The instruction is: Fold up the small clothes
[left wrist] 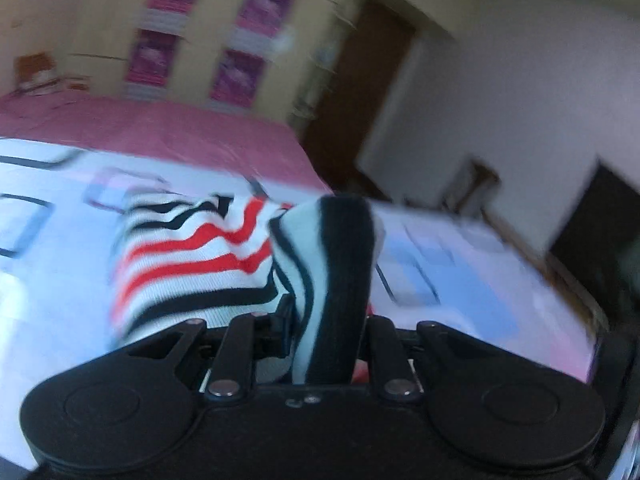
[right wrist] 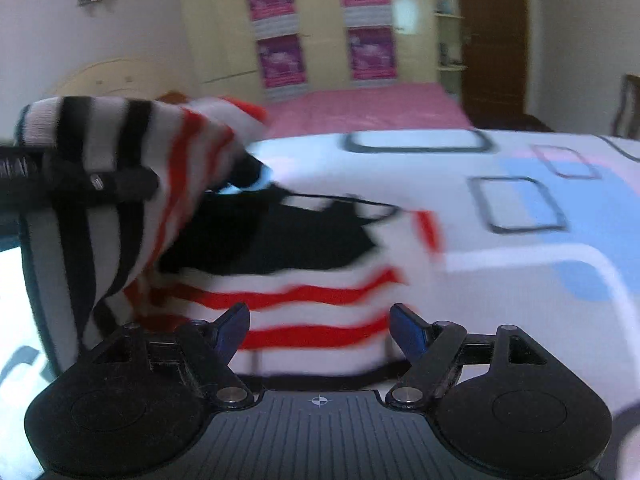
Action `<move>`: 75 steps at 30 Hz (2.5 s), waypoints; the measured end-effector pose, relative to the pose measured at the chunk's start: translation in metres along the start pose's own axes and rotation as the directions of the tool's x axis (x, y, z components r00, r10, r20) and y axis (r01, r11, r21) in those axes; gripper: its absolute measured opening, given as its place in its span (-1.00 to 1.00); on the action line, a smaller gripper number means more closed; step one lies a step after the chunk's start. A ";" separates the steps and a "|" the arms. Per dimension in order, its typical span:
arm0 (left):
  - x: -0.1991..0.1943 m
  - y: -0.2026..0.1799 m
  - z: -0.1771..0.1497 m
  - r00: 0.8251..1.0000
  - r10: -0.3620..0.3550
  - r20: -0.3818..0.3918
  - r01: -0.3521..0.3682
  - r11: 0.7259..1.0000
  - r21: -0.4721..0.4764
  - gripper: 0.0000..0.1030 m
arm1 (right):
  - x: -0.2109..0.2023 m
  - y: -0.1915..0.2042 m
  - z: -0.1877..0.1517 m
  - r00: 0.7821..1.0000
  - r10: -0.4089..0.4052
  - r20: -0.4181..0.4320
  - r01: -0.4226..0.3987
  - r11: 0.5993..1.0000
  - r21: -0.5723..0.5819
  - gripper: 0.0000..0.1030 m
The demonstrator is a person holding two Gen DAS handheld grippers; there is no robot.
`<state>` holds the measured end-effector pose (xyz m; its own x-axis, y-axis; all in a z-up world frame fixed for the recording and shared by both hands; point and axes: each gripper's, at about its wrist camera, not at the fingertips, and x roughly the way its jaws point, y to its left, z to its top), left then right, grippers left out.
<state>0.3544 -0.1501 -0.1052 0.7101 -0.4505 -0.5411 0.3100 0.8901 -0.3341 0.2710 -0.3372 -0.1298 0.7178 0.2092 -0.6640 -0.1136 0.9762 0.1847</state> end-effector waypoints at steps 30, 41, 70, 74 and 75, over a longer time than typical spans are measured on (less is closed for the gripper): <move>-0.062 -0.004 -0.020 0.999 0.039 -0.019 -0.036 0.988 0.148 0.11 | -0.021 -0.043 0.036 0.995 0.099 -0.009 -0.097 0.984 0.149 0.49; -0.045 0.060 -0.012 0.978 0.197 -0.062 -0.196 0.980 0.024 0.11 | 0.046 -0.026 0.022 0.963 0.223 -0.148 -0.177 0.946 0.272 -0.20; -0.016 0.060 -0.033 0.971 0.128 -0.201 -0.135 0.991 -0.020 0.38 | -0.034 -0.061 -0.026 0.987 0.123 -0.105 -0.092 0.960 0.265 -0.44; -0.013 0.059 -0.032 0.969 0.131 -0.211 -0.136 0.991 -0.009 0.38 | -0.031 -0.066 -0.041 0.979 0.139 -0.147 -0.085 0.943 0.322 -0.45; -0.012 0.059 -0.031 0.968 0.132 -0.214 -0.137 0.991 -0.006 0.38 | -0.031 -0.066 -0.041 0.979 0.135 -0.150 -0.082 0.945 0.316 -0.45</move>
<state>0.3438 -0.0944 -0.1423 0.5928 -0.3331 -0.7333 0.2060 0.9429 -0.2617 0.2285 -0.4057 -0.1511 0.5846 0.3454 -0.7341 0.0511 0.8874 0.4582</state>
